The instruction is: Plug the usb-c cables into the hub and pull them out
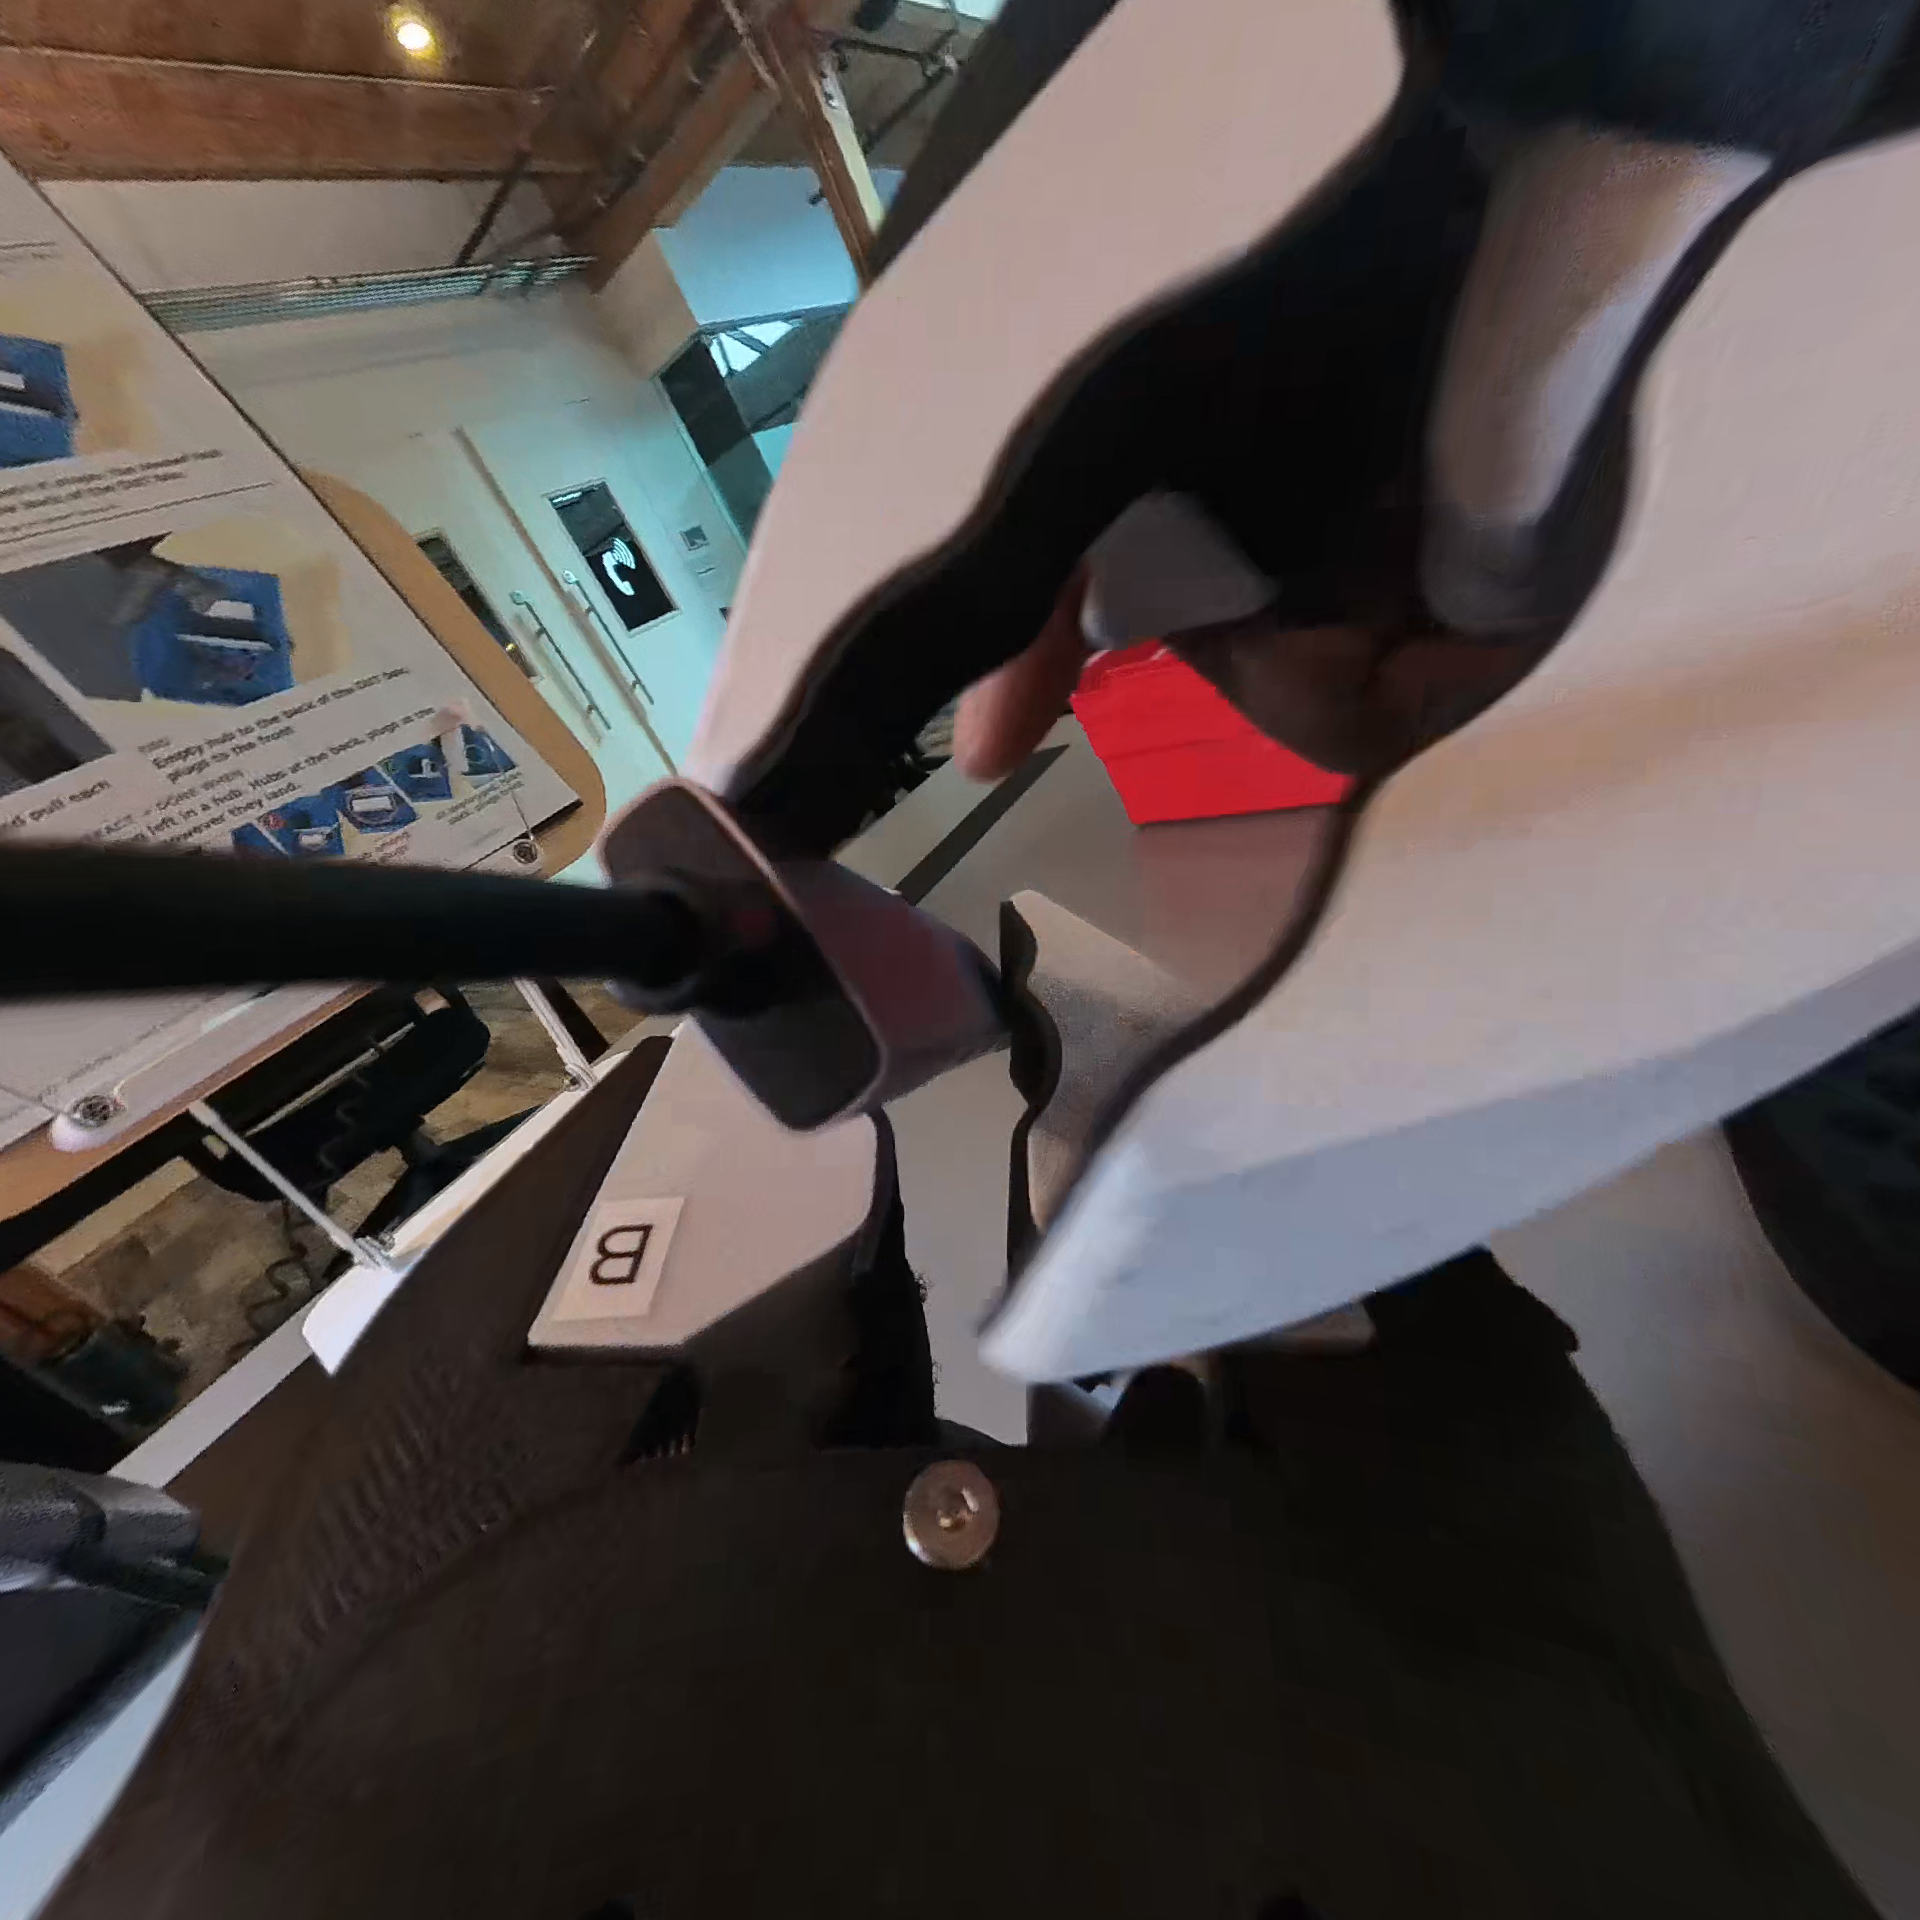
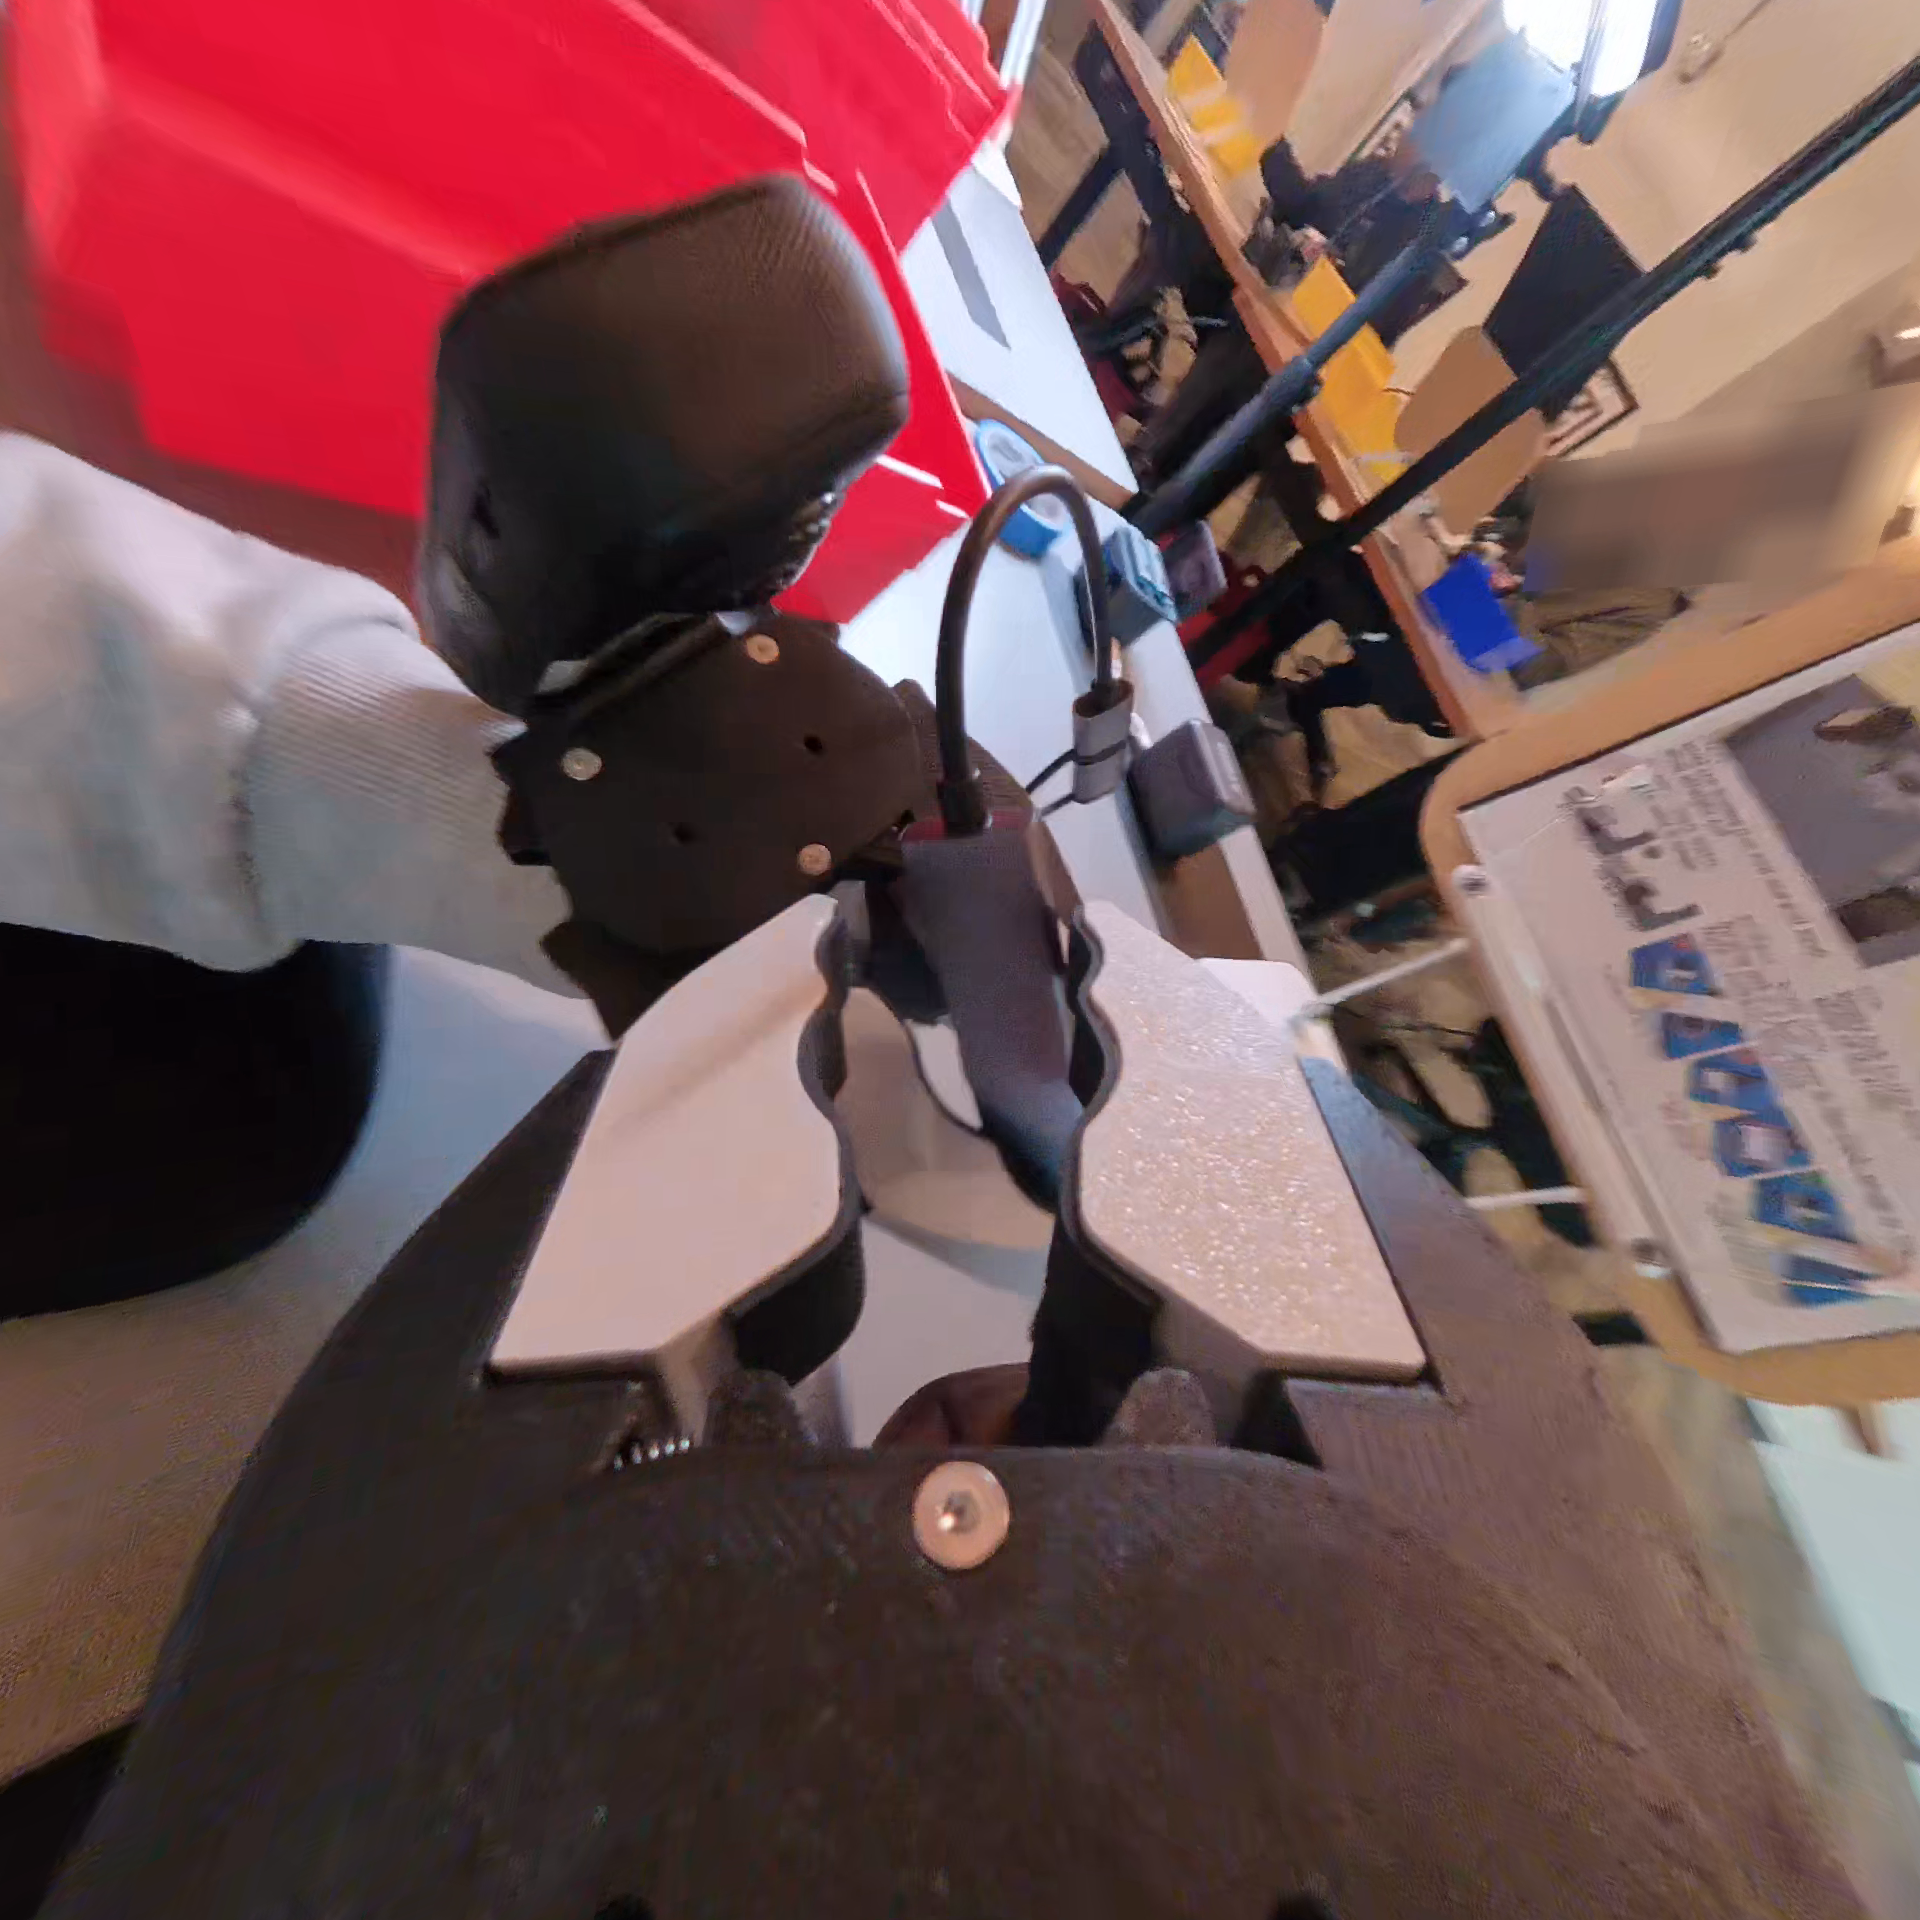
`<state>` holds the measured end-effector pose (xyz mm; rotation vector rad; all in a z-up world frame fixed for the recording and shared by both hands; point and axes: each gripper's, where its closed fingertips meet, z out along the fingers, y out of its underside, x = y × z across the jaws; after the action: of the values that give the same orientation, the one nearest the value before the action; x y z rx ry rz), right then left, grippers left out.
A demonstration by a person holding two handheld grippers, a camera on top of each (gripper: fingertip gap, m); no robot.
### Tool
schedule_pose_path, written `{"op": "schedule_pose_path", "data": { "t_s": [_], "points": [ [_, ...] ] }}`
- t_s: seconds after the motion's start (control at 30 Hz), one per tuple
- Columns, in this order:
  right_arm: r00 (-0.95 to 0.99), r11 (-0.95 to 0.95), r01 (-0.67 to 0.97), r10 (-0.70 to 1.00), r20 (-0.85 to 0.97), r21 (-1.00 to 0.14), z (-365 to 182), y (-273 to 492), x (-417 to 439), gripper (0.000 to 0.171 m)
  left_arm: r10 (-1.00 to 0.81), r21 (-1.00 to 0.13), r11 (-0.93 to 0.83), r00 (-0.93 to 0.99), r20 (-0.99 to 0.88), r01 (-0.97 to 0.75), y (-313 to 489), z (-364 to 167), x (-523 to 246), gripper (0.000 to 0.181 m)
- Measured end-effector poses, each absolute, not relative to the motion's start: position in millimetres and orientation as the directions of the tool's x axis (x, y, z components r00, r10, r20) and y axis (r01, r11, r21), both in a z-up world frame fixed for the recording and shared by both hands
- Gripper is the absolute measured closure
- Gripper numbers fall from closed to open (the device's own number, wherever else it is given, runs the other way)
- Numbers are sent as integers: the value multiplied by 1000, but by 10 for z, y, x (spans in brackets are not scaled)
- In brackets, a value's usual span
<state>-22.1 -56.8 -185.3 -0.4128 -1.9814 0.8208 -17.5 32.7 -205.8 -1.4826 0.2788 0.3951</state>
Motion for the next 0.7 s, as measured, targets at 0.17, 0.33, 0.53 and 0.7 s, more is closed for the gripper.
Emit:
{"op": "schedule_pose_path", "data": {
  "t_s": [0.17, 0.33, 0.53, 0.7],
  "points": [
    [-379, 755, -84, 579, 722, -651, -1755, -489, -278, 147, 37, -904, 63, 907, -421, -422, 342, -2072, -90, 154],
    [-161, 598, -184, 764, 624, -780, -1128, 7, -95, 148, 64, -899, 155, 912, -405, -410, 340, -1980, -61, 128],
    [115, 549, -128, 836, 537, -826, -577, 1258, 482, 148, 94, -930, 215, 954, -284, -298, 297, -1893, -190, 126],
    [148, 580, 165, 785, 602, -798, -682, 2246, 951, 148, 138, -941, 276, 977, -165, -198, 222, -1809, -378, 126]
  ]
}}
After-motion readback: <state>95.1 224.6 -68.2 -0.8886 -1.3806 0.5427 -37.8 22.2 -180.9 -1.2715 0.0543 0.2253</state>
